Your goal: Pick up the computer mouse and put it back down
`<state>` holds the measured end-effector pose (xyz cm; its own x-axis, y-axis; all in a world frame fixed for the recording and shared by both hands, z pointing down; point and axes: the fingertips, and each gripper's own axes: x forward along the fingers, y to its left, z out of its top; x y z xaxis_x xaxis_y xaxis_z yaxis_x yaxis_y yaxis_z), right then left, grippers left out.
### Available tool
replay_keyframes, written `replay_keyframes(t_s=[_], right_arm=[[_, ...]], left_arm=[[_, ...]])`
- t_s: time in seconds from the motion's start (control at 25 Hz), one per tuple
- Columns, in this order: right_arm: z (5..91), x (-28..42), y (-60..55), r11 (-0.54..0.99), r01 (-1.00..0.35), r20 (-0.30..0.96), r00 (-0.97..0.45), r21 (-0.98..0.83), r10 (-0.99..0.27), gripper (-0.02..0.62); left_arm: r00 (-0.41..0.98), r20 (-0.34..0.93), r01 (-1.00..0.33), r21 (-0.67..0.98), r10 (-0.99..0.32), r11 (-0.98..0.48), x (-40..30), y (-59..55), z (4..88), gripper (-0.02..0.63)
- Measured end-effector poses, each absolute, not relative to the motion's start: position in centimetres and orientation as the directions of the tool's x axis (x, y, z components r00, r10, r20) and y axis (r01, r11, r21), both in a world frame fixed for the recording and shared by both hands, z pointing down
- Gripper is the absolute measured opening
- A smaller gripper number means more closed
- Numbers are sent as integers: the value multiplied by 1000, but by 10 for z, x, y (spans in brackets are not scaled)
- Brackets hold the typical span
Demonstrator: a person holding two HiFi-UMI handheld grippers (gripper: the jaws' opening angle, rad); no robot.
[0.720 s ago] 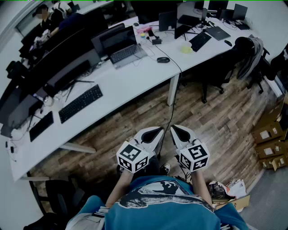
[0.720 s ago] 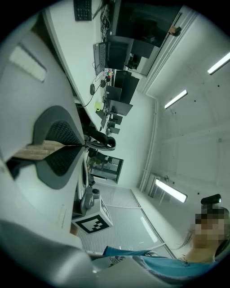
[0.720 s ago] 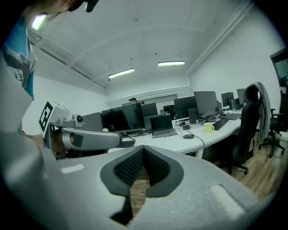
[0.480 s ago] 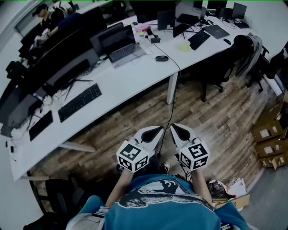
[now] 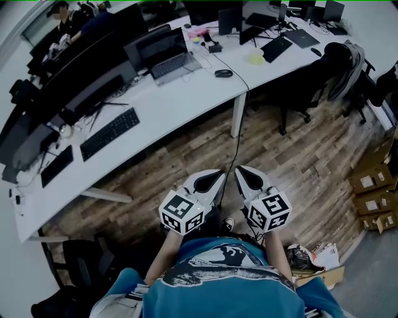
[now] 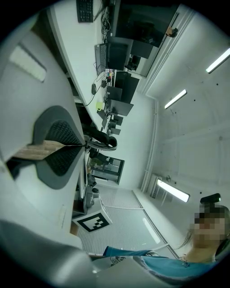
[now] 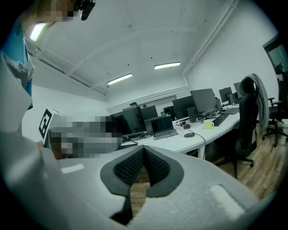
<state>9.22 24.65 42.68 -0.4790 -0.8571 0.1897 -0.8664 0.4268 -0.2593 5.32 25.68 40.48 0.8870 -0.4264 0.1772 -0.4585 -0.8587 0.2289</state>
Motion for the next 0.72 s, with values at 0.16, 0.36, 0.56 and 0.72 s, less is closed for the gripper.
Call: replay_keyframes(t_s=[0.16, 0.36, 0.56, 0.72], right_arm=[[429, 94, 251, 433, -859, 187, -489, -275, -852, 2], [432, 96, 248, 447, -846, 187, -508, -291, -840, 2], [436, 96, 239, 448, -837, 187, -518, -315, -835, 2], [440, 95, 227, 446, -832, 195, -523, -330, -830, 2]], left_arm=[[884, 188, -464, 227, -429, -856, 55, 266, 407, 15], [873, 200, -483, 225, -446, -846, 58, 264, 410, 15], [868, 219, -489, 223, -445, -843, 59, 258, 412, 15], [867, 235, -488, 232, -439, -841, 58, 247, 417, 15]])
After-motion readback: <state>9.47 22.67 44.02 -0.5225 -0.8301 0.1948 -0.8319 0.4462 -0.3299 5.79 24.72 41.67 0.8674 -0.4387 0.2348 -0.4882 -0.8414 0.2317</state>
